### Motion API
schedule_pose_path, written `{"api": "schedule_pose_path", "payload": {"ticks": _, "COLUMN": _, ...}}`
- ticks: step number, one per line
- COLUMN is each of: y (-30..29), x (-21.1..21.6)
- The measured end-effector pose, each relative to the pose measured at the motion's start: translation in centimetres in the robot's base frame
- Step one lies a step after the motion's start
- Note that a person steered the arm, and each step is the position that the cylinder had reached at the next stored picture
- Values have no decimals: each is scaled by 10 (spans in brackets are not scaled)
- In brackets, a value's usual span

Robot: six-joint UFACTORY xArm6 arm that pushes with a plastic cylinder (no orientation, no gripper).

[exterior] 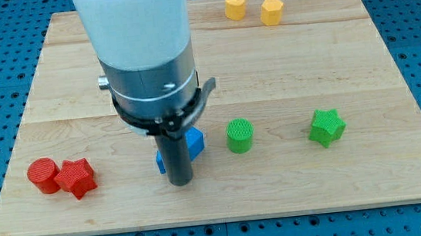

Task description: Push the blue triangle close to the blue cube

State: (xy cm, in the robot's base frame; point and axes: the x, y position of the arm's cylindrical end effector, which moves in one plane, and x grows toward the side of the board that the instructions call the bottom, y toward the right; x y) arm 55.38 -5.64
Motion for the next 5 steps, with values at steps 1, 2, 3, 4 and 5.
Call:
{"api": "schedule_pose_path", "payload": {"ticks": 1, "y": -36, "x": -6}}
{"api": "schedule_pose_path", "payload": {"ticks": 2, "y": -42, "x": -10}}
{"api": "schedule_pose_path", "payload": {"ticks": 3, "y": -54, "x": -10}}
{"api": "schedule_pose_path", "payload": {"ticks": 4, "y": -69, "x": -16}}
{"api": "schedule_pose_path", "payload": {"ticks": 5, "y": -73, "x": -25}}
